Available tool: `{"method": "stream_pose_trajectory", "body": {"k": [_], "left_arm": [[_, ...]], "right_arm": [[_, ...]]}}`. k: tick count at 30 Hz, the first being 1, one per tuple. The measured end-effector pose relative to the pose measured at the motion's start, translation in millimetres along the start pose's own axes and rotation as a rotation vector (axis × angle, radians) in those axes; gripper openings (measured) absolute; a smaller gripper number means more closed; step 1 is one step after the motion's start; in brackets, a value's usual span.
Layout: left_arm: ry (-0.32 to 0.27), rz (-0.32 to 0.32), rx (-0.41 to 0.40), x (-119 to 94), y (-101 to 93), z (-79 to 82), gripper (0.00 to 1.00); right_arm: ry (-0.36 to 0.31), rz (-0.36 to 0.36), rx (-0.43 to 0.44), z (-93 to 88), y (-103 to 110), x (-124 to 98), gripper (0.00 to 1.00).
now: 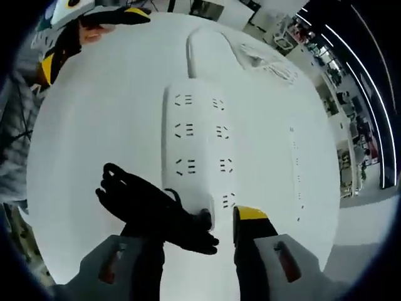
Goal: Straighten the power strip on the desk, plug the charger into it
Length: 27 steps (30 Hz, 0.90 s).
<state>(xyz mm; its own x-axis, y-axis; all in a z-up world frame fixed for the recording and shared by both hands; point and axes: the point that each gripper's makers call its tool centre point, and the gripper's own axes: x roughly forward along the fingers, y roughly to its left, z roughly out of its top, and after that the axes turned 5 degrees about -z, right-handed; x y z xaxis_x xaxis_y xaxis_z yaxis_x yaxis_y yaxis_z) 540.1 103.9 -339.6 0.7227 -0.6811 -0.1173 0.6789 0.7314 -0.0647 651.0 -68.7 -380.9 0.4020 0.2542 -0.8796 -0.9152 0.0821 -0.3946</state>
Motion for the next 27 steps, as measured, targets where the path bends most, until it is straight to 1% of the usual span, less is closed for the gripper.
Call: {"method": "stream_pose_trajectory", "body": {"k": [5,7,13,22,25,27], "left_arm": [[0.002,-0.002,-0.003,-0.3,-0.4,-1.2,0.96],[0.002,-0.002,-0.004,-0.5,-0.4,-1.6,0.96],[0.000,-0.003,-0.007,-0.8,-0.9,-2.1,0.96],[0.000,-0.003,-0.004,-1.6,-2.4,-2.3,0.96],[0.006,0.001,-0.002,-2.5,-0.7,-3.6,0.96],[0.006,0.001,-0.004,-2.6,0.3,-3.8,0.96]], "right_arm": [[-0.013,0.006,0.012,0.6,-2.6,-5.8,0.49],[-0.016,0.010,0.009,0.9,-1.5,-9.5,0.50],[-0.057,0.008,0.021,5.3,-3.5,-20.6,0.53],[-0.094,-0.013,0.040,3.9,-4.5,-28.4,0.55],[-0.113,-0.031,0.030,3.3,-6.5,-33.2,0.58],[-0.138,-0.052,0.035,4.4,-9.4,-37.4,0.61]]}}
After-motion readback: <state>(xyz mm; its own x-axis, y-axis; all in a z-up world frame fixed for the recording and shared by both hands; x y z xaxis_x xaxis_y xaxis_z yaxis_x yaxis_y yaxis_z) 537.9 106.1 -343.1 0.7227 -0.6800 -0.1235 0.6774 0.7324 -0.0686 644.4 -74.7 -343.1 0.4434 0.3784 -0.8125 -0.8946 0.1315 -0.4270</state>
